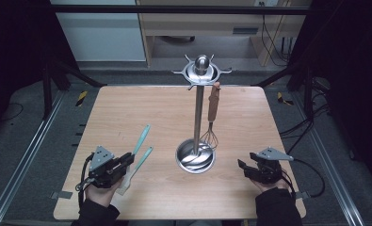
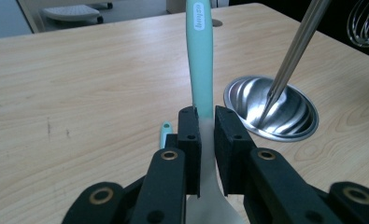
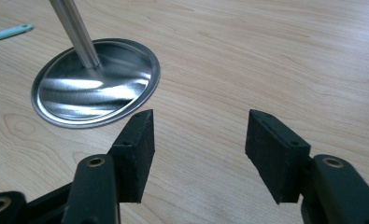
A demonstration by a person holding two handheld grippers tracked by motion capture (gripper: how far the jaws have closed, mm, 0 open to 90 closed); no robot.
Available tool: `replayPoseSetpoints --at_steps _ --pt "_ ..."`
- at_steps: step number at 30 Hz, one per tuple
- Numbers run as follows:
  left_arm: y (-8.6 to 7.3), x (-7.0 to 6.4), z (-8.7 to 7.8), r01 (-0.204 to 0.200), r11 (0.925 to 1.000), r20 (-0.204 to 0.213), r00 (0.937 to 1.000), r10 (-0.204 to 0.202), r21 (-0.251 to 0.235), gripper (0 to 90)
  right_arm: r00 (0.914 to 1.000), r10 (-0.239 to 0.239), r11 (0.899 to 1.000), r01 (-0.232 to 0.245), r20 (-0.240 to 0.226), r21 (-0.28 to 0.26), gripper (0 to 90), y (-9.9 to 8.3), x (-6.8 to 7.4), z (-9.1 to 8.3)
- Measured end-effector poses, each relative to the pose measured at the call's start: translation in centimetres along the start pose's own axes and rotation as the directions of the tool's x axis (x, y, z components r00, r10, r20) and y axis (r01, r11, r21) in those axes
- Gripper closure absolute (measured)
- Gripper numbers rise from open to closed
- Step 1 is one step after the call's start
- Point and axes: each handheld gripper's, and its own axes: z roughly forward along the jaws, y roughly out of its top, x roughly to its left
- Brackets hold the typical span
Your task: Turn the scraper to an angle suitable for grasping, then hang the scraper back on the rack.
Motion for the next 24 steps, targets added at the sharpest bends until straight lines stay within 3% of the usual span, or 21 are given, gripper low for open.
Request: replayPoseSetpoints --at_steps 12,24 --pt "1.8 -0.6 -1.8 -0.008 0.9936 0.012 0.9999 0.01 -0.112 80.9 1.0 0.0 1.0 0.0 0.002 0.001 42.4 0.0 -0.1 0.1" --pt "4.0 -2.3 -4.1 -0.058 0.9731 0.038 0.997 0.068 -0.223 80.8 1.0 -0.003 1.0 0.003 0.001 -0.001 42.4 0.0 0.0 -0.1"
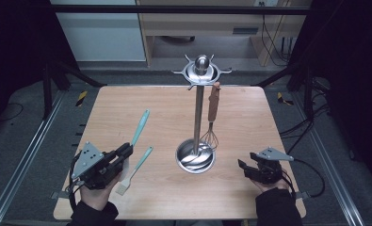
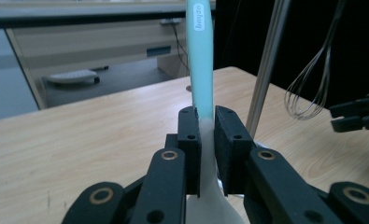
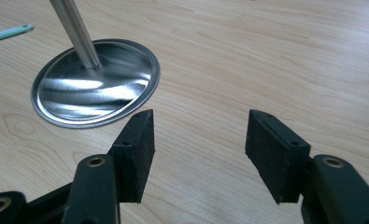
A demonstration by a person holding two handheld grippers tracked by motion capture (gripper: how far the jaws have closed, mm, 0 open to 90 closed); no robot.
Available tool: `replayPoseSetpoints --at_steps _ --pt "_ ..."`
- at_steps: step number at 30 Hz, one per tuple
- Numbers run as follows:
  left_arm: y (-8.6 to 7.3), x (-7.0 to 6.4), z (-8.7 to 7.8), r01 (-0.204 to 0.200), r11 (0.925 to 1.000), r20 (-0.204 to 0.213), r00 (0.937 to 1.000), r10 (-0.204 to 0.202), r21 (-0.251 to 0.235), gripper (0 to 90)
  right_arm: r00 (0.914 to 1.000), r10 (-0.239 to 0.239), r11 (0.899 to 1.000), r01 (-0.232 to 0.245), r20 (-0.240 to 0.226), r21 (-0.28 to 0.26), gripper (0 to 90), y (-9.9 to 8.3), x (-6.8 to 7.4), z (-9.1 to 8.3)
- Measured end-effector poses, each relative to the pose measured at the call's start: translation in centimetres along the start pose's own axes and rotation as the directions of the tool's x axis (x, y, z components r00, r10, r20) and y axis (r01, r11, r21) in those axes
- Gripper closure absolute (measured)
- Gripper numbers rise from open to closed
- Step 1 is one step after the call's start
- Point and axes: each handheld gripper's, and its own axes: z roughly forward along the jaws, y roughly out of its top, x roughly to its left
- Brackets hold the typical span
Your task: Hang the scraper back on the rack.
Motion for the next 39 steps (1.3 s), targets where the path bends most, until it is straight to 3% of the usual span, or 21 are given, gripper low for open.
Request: replayPoseSetpoints --at_steps 6,19,39 --pt "1.3 -0.6 -0.4 -0.005 0.9991 0.022 0.9997 0.006 -0.043 80.8 1.0 0.003 1.0 -0.003 0.001 0.002 42.2 0.0 0.0 0.0" --pt "3.5 -2.2 0.5 -0.017 0.9956 0.072 0.9971 0.024 -0.092 80.8 1.0 0.001 1.0 -0.001 0.003 -0.002 42.2 0.0 -0.1 0.0" --pt "6.5 -5.2 1.0 -0.039 0.9829 0.138 0.9883 0.064 -0.18 80.8 0.9999 0.01 1.0 -0.01 0.001 0.001 42.2 0.0 -0.2 0.0"
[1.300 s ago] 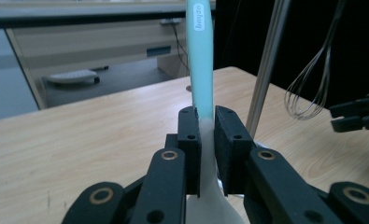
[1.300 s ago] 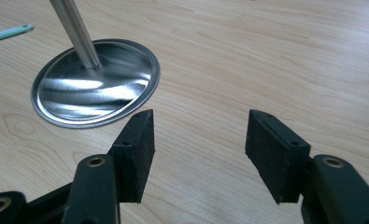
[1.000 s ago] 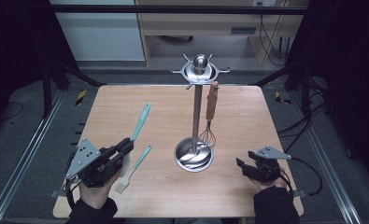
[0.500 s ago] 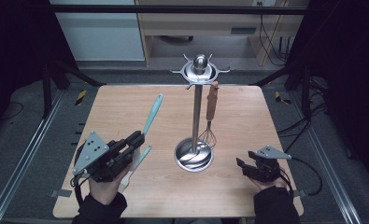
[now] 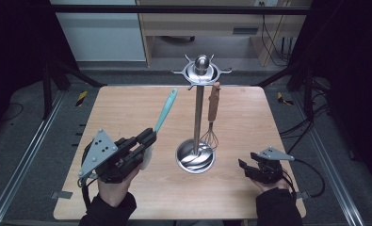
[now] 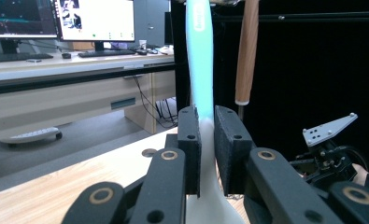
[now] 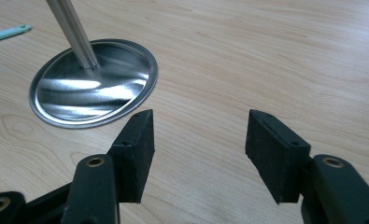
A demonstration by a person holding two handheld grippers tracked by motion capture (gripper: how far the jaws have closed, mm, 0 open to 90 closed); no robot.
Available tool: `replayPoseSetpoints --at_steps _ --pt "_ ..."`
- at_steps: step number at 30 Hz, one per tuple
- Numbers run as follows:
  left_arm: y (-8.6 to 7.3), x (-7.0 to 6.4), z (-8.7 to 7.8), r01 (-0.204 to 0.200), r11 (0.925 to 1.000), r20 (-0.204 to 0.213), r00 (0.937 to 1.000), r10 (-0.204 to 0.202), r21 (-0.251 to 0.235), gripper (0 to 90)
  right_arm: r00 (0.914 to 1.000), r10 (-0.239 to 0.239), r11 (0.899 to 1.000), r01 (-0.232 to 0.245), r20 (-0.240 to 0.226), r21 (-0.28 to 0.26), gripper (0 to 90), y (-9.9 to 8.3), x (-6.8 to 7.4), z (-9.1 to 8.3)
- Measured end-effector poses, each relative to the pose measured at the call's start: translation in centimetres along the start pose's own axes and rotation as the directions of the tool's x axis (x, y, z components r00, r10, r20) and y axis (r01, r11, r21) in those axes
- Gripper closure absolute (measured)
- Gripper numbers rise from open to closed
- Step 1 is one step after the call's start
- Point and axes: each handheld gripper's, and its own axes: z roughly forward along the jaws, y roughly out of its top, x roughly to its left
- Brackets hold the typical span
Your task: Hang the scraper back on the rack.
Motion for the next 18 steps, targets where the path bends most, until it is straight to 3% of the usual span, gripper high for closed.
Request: replayPoseSetpoints --at_steps 18 --pt "1.3 -1.2 0.7 -0.032 0.9995 0.023 0.9992 0.032 -0.007 80.8 1.0 -0.001 1.0 0.001 -0.002 0.0 42.2 0.0 0.0 0.0"
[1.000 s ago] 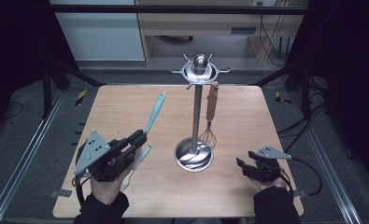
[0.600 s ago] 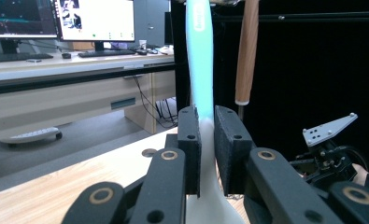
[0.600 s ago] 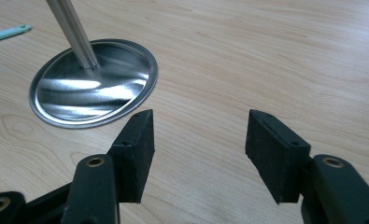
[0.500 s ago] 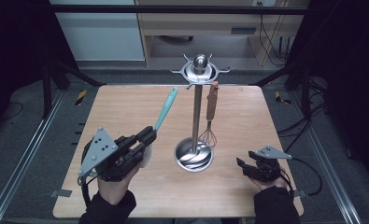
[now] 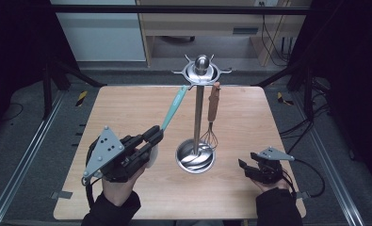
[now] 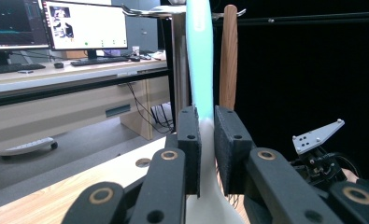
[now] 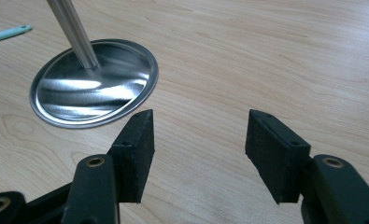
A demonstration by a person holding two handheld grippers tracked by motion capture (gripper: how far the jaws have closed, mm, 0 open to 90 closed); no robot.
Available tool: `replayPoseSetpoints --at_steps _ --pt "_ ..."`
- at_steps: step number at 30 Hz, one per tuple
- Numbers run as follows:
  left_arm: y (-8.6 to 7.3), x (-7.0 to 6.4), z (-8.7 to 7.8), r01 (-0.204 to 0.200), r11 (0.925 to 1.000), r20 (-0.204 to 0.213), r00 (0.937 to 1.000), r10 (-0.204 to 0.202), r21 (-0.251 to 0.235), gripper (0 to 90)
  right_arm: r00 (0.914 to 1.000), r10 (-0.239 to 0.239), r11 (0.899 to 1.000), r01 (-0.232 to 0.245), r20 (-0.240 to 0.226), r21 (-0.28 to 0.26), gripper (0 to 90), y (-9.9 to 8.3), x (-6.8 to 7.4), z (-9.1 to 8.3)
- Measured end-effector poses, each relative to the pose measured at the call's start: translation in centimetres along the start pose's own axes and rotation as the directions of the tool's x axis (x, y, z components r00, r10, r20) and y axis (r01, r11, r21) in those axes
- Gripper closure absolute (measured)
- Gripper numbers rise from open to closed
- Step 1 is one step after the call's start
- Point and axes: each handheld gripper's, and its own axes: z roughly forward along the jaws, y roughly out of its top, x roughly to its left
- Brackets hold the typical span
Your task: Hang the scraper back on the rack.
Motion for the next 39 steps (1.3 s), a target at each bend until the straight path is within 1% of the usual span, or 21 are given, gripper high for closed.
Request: replayPoseSetpoints --at_steps 6,9,10,11,12,13,14,15,16,17,18,19,20,22,30,33,35,36,37,39 --pt "0.0 -0.2 0.4 -0.007 0.9999 0.003 1.0 0.007 0.01 80.7 1.0 -0.001 1.0 0.001 -0.001 -0.001 42.2 0.0 0.0 0.0" --pt "0.0 -0.3 0.7 -0.013 0.9997 -0.006 0.9999 0.013 0.019 80.7 1.0 -0.002 1.0 0.002 -0.001 -0.001 42.3 0.0 0.0 0.0" --pt "0.0 -0.2 0.8 -0.023 0.9996 -0.01 0.9997 0.023 0.013 80.8 1.0 0.0 1.0 0.0 0.0 0.0 42.3 0.0 0.0 0.0" --pt "0.0 -0.3 0.8 -0.016 0.9996 -0.008 0.9998 0.016 0.024 80.7 1.0 0.0 1.0 0.0 0.0 0.001 42.3 0.0 0.0 0.0" --pt "0.0 -0.3 0.9 -0.027 0.9995 -0.014 0.9995 0.027 0.019 80.8 1.0 0.0 1.0 0.0 -0.001 0.0 42.3 0.0 0.0 0.0" --pt "0.0 -0.3 1.0 -0.019 0.9994 -0.012 0.9997 0.019 0.029 80.7 1.0 0.0 1.0 0.0 0.0 0.0 42.3 0.0 0.0 0.0" --pt "0.0 -0.3 1.1 -0.029 0.9993 -0.016 0.9994 0.029 0.024 80.7 1.0 0.0 1.0 0.0 0.0 -0.001 42.3 0.0 0.0 0.0" --pt "-0.1 -0.4 1.1 -0.019 0.9993 -0.013 0.9997 0.019 0.033 80.7 1.0 -0.003 1.0 0.003 0.001 -0.002 42.3 0.0 0.0 0.0" --pt "0.0 -0.3 1.2 -0.03 0.9991 -0.018 0.9994 0.03 0.028 80.7 1.0 -0.003 1.0 0.003 0.001 -0.002 42.3 0.0 0.0 0.0" --pt "-0.1 -0.3 1.3 -0.031 0.9991 -0.019 0.9993 0.031 0.03 80.7 1.0 -0.004 1.0 0.004 0.001 -0.002 42.3 0.0 0.0 0.0" --pt "-0.1 -0.3 1.3 -0.03 0.999 -0.021 0.9993 0.031 0.032 80.7 1.0 -0.003 1.0 0.003 0.001 -0.002 42.3 0.0 0.0 0.0" --pt "-0.1 -0.4 1.4 -0.02 0.999 -0.02 0.9996 0.021 0.04 80.7 1.0 -0.004 1.0 0.004 0.001 -0.001 42.3 0.0 0.0 0.0" --pt "-0.1 -0.4 1.5 -0.029 0.9989 -0.024 0.9993 0.03 0.036 80.7 1.0 -0.004 1.0 0.004 0.0 -0.001 42.3 0.0 0.0 0.0" --pt "-0.2 -0.4 1.6 -0.032 0.9987 -0.026 0.9991 0.033 0.041 80.7 1.0 -0.004 1.0 0.004 0.0 -0.002 42.4 0.0 0.0 0.0" --pt "-0.3 -0.5 2.5 -0.032 0.9978 -0.033 0.9989 0.034 0.058 80.7 1.0 0.0 1.0 0.0 0.0 0.002 42.5 0.0 0.0 0.0" --pt "-0.4 -0.5 2.9 -0.032 0.9972 -0.035 0.9988 0.035 0.067 80.6 1.0 -0.005 1.0 0.005 0.001 -0.001 42.5 0.0 0.0 0.0" --pt "-0.6 -0.5 3.1 -0.029 0.9971 -0.037 0.9988 0.032 0.07 80.6 1.0 -0.004 1.0 0.004 0.001 0.0 42.5 0.0 0.0 0.0" --pt "-0.6 -0.5 3.1 -0.019 0.9968 -0.034 0.9992 0.022 0.078 80.6 1.0 -0.003 1.0 0.003 0.0 0.001 42.5 0.0 0.0 0.0" --pt "-0.6 -0.5 3.2 -0.027 0.997 -0.036 0.9989 0.03 0.072 80.6 1.0 -0.005 1.0 0.005 0.0 0.0 42.5 0.0 0.0 0.0" --pt "-0.7 -0.5 3.4 -0.028 0.9969 -0.038 0.9988 0.031 0.074 80.5 1.0 -0.004 1.0 0.004 -0.001 0.0 42.4 0.0 0.0 0.0"
